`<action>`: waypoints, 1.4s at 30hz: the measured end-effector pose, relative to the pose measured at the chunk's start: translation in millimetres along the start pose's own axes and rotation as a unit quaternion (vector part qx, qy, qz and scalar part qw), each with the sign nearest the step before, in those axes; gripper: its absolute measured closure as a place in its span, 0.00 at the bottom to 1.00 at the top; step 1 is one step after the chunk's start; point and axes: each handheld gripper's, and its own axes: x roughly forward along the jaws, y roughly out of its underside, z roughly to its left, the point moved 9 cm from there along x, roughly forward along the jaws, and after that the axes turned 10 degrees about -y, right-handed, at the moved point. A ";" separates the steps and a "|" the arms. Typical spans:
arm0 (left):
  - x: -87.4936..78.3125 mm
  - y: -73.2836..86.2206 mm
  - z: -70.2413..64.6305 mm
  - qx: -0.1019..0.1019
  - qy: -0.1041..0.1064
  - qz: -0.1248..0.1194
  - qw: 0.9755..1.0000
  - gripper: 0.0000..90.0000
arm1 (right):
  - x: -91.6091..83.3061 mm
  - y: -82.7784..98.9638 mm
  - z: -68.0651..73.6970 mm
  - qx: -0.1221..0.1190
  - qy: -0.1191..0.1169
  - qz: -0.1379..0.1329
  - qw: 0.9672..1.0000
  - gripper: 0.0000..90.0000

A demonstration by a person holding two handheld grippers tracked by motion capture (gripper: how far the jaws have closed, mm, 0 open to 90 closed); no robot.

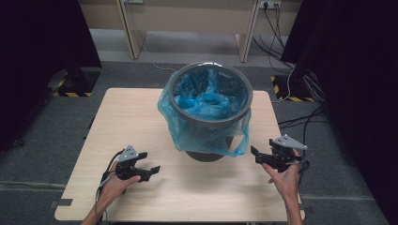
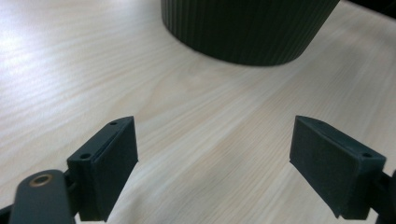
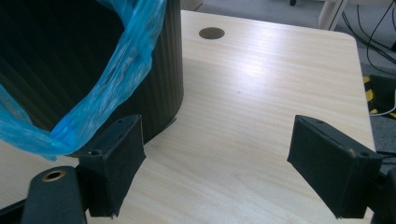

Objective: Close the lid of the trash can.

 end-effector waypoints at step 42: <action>2.2 28.9 11.0 0.055 -0.055 0.080 0.994 0.15 | 18.0 88.2 25.2 0.008 -0.011 0.103 0.995 0.22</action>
